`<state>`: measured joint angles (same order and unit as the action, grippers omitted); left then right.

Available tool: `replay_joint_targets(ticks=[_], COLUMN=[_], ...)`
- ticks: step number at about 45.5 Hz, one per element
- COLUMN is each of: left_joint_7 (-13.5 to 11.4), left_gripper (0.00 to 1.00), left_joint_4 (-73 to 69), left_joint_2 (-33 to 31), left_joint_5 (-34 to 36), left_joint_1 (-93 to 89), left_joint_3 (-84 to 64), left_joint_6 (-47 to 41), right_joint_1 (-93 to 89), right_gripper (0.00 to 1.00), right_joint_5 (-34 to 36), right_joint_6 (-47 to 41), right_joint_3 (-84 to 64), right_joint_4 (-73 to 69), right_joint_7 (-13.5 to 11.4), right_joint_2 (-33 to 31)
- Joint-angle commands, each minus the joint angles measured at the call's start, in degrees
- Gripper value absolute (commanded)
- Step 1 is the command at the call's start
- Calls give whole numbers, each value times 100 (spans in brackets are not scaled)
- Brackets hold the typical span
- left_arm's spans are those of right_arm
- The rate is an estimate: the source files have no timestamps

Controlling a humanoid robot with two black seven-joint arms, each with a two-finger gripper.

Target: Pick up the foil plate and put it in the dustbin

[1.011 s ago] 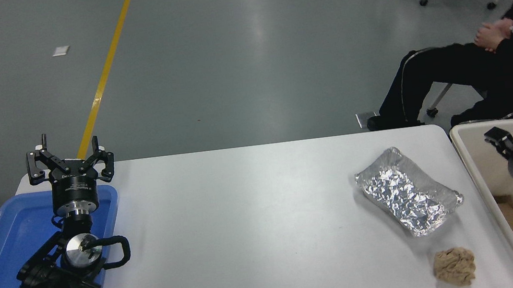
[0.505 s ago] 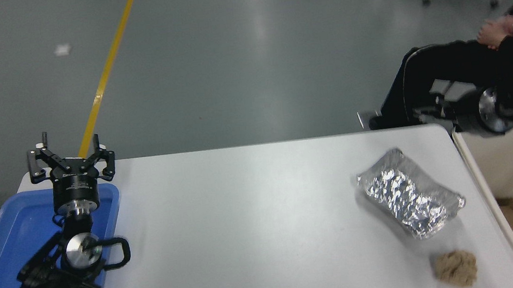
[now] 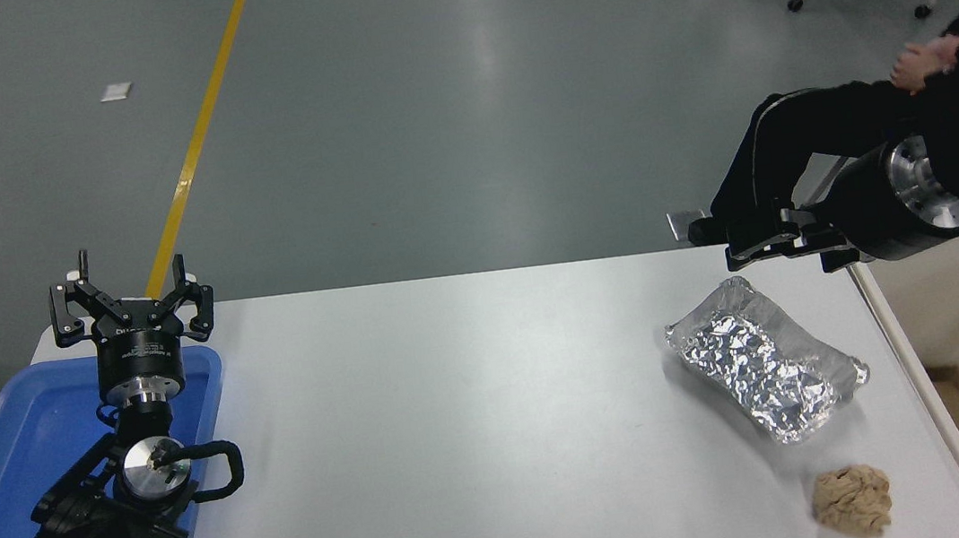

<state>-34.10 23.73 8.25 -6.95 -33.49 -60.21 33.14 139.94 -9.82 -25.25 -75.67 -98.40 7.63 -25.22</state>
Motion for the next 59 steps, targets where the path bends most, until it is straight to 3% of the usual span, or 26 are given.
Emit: replay_joint_targets(ticks=[1,21,46,59], left_joint_7=[0,0,0,0], left_gripper=[99,99,99,99], left_joint_4=[0,0,9,0], left_joint_2=[1,1,-8,-8], left_joint_5=[0,0,9,9], left_joint_1=[0,0,-8,-8], left_joint_3=[0,0,0,0], left_joint_6=[0,0,0,0], right_joint_1=[894,526,-3340,-5529], right_gripper=[100,100,100,97], right_joint_5=[50,68,86,1552], right_joint_6=[-1123,-886,1899,2366], right_joint_3=[9,0,316,834], right_joint_4=[-160,-160,883,2597], right_joint_7=[2,-25,-77,-78], right_joint_2=[-114,-299,-589,-571])
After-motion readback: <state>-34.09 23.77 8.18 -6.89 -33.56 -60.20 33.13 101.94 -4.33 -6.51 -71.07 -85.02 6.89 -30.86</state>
